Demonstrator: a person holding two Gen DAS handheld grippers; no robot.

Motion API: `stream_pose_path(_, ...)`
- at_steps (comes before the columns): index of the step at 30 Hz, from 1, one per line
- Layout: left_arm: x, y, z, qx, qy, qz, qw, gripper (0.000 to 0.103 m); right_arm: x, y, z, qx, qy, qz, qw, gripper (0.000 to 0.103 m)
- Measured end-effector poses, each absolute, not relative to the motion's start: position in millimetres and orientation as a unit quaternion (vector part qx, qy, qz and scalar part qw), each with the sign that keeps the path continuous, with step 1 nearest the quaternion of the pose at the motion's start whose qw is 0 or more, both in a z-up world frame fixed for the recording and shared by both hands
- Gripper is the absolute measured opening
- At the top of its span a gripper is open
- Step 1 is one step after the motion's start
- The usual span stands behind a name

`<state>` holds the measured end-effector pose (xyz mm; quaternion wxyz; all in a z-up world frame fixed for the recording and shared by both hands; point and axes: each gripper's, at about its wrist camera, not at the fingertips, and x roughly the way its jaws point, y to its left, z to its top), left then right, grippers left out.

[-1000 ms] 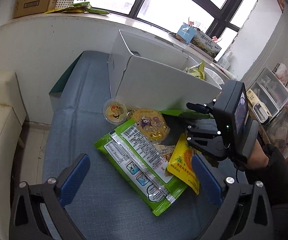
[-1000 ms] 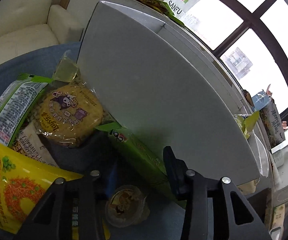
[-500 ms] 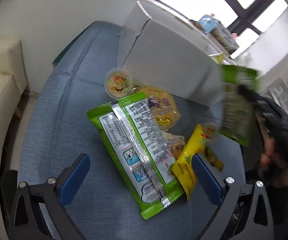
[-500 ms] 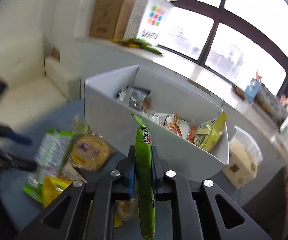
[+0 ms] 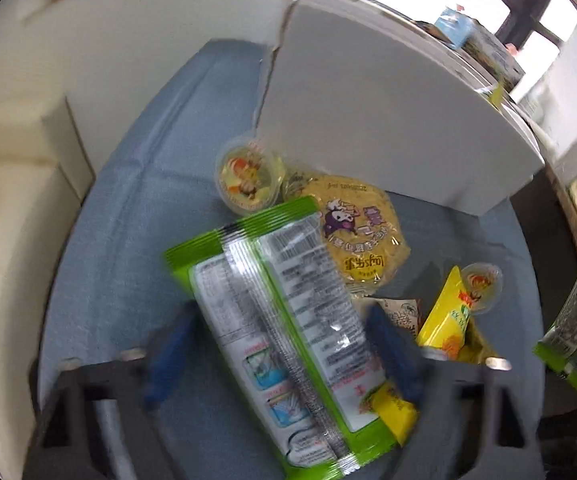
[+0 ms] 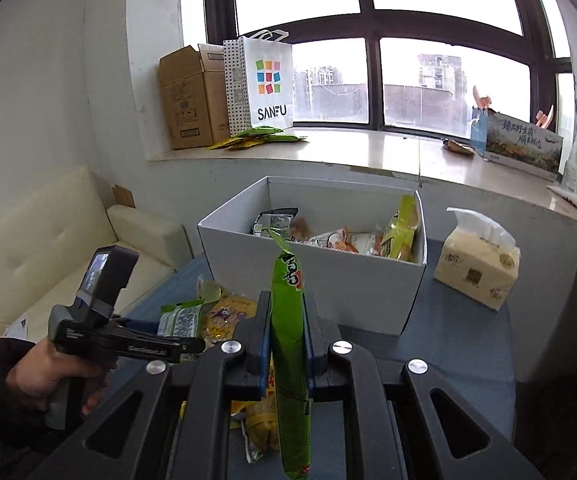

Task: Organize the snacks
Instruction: 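Carry the green stick into the box with the right gripper while the left drops a green packet in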

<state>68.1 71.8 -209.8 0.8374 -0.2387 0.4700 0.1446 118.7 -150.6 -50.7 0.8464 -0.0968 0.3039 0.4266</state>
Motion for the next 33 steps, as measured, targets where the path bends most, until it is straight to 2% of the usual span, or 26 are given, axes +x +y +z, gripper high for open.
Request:
stream_pose_path(10,39.1,80.7,-153.2,-0.16,0.38,0.141,0.9,0.075,125.7,-166.1,-55.5,-0.033,0.322,0.434,0.841,0.013)
stream_pose_path(20,38.9,104.2,-72.5,-0.166,0.293,0.09,0.937,0.075,159.4,-166.3,-35.9,0.054,0.333,0.447,0.828,0.013)
stream_pose_path(27,89.5,120.0,-16.5,-0.153,0.253,0.046,0.954,0.075,210.4,-145.3,0.8,0.094,0.322,0.442,0.832,0.013)
stream_pose_path(33,177.3,126.3,-0.2,-0.107,0.294,0.031,0.949,0.075,270.3,-103.4,15.5,0.091,0.334,0.424,0.837,0.013)
